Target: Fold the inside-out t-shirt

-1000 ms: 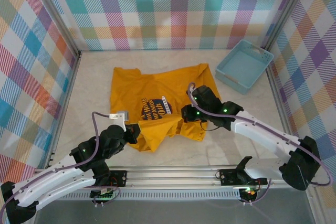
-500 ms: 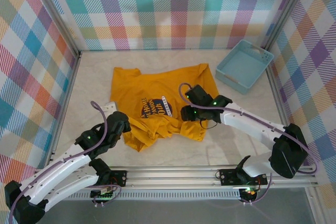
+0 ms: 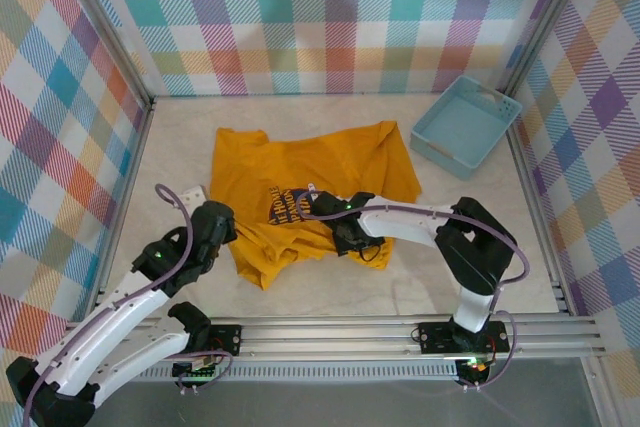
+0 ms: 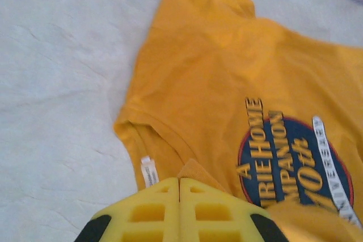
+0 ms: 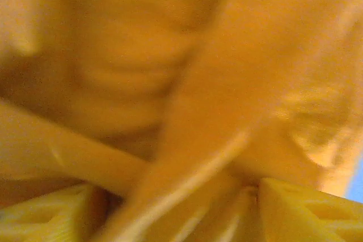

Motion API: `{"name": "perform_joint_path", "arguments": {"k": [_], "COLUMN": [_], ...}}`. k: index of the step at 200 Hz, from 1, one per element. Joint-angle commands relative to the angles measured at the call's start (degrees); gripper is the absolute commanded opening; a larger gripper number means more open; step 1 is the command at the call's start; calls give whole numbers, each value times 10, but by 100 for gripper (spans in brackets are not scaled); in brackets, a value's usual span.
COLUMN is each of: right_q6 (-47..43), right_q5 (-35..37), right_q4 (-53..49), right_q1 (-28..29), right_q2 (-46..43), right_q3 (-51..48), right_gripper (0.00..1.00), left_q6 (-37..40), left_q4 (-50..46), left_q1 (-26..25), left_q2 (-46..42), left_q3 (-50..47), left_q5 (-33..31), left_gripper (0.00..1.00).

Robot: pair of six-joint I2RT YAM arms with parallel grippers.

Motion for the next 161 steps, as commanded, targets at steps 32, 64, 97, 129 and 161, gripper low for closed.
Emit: {"name": "perform_joint_path", "arguments": {"k": [32,64,97,129,161], "right_q6": [-31,-73,-92,-106,-92], "right_q5": [86,54,49,-59,-40], "right_q4": [-64,-41,-39,2,17], "right_q1": [-112,-183,-214,-225,-70], "right_q2": [-157,-215,-251,-302,-301], "right_q3": [-97,-98,-76,-88,-67], "right_gripper": [48,44,61,65,72], "left_q6": [56,82,102,110,102], "left_q4": [-76,-63,-49,-31,4], "left_q1": [179,274,283,284,281], "left_q2": [52,96,151,188,206], "left_q3": [168,268,329,326,309], "left_q5": [15,89,169,250,325], "left_gripper": [0,0,0,0,0]}}
